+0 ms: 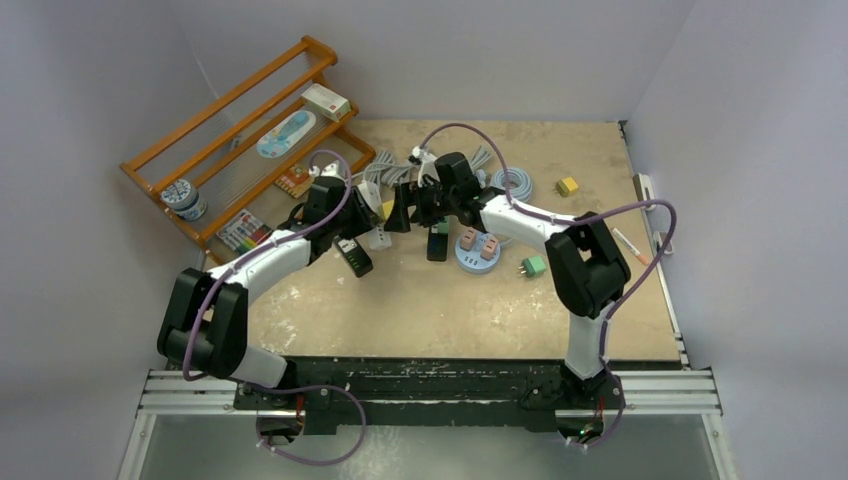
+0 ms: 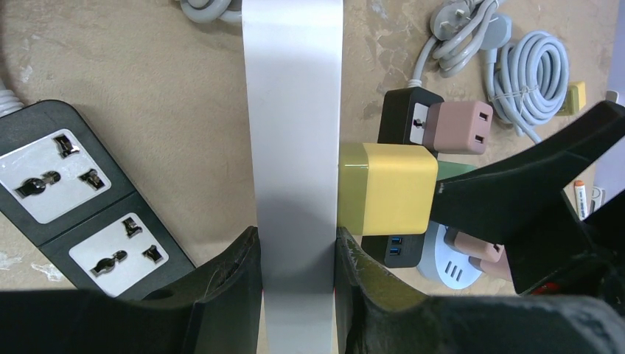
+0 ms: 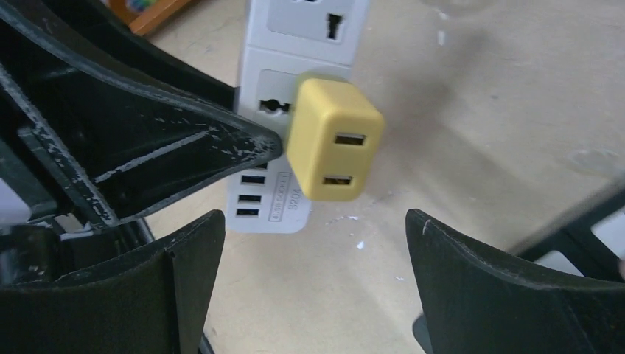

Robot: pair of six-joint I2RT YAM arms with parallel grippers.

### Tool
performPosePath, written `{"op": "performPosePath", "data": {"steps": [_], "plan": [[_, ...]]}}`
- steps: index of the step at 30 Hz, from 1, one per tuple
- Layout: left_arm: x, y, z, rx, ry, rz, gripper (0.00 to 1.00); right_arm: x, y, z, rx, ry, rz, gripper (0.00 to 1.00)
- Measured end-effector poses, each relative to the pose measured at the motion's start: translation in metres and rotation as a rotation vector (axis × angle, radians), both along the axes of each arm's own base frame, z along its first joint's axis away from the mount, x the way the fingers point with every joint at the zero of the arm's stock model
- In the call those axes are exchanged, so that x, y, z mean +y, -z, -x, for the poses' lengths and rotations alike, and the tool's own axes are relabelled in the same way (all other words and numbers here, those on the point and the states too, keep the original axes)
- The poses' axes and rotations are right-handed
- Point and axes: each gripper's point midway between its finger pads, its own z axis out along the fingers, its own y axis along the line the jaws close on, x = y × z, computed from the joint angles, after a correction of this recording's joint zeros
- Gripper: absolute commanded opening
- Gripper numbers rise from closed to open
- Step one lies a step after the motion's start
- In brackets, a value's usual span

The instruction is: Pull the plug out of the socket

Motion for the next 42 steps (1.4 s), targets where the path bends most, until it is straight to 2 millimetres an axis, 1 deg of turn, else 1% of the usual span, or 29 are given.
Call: {"op": "performPosePath", "data": {"steps": [3, 12, 15, 18, 19, 20, 21, 22, 23, 24, 29, 32, 33, 36, 38, 39, 40, 41, 42], "plan": [[0.0, -0.001, 0.0, -0.004, 0.004, -0.005, 0.0, 0.012, 0.001, 0.003, 0.005, -0.058, -0.036, 0.9], [0.002, -0.003, 0.001, -0.008, 0.004, -0.016, 0.0, 0.03, -0.025, -0.004, -0.073, -0.124, -0.161, 0.8], [0.003, -0.005, 0.001, -0.013, 0.003, -0.015, 0.0, 0.034, -0.023, -0.005, -0.072, -0.129, -0.181, 0.78], [0.003, -0.005, 0.003, -0.007, 0.004, -0.018, 0.0, 0.037, -0.014, -0.008, -0.06, -0.132, -0.188, 0.78], [0.004, -0.006, 0.003, -0.006, 0.004, -0.018, 0.0, 0.039, -0.009, -0.009, -0.053, -0.132, -0.189, 0.76], [0.004, -0.006, 0.003, -0.005, 0.004, -0.018, 0.0, 0.04, -0.005, -0.011, -0.046, -0.131, -0.19, 0.68], [0.004, -0.006, 0.004, -0.006, 0.007, -0.022, 0.0, 0.042, -0.002, -0.011, -0.038, -0.131, -0.191, 0.49], [0.005, -0.005, 0.005, -0.004, 0.009, -0.028, 0.0, 0.043, 0.0, -0.012, -0.035, -0.134, -0.194, 0.23], [0.006, -0.005, 0.005, -0.003, 0.01, -0.032, 0.0, 0.043, 0.002, -0.013, -0.037, -0.137, -0.193, 0.02], [0.006, -0.005, 0.005, -0.002, 0.01, -0.033, 0.0, 0.044, 0.003, -0.014, -0.034, -0.136, -0.196, 0.0], [0.007, -0.005, 0.006, -0.003, 0.012, -0.04, 0.0, 0.043, 0.002, -0.016, -0.017, -0.113, -0.199, 0.0], [0.011, -0.006, 0.004, -0.003, -0.003, -0.059, 0.0, 0.042, 0.001, -0.018, -0.056, -0.073, -0.141, 0.0], [0.012, -0.007, 0.004, 0.001, -0.007, -0.066, 0.0, 0.041, -0.001, -0.019, -0.083, -0.044, -0.108, 0.0], [0.01, -0.017, 0.001, -0.001, 0.003, -0.058, 0.0, 0.034, -0.023, -0.021, -0.228, 0.066, 0.011, 0.0], [0.002, -0.028, 0.001, -0.011, 0.034, -0.016, 0.0, 0.022, -0.036, -0.019, -0.251, 0.058, -0.005, 0.0], [-0.004, -0.035, 0.001, -0.019, 0.053, 0.01, 0.0, 0.013, -0.042, -0.019, -0.231, 0.027, -0.064, 0.0], [-0.001, -0.036, -0.003, -0.028, 0.036, -0.003, 0.0, 0.0, -0.05, -0.021, -0.199, 0.002, -0.146, 0.0], [0.01, -0.032, -0.007, -0.02, -0.004, -0.021, 0.0, -0.019, -0.057, -0.028, -0.185, 0.009, -0.199, 0.0], [0.025, -0.024, -0.011, 0.001, -0.051, -0.046, 0.0, -0.044, -0.059, -0.036, -0.171, 0.038, -0.211, 0.0]]}}
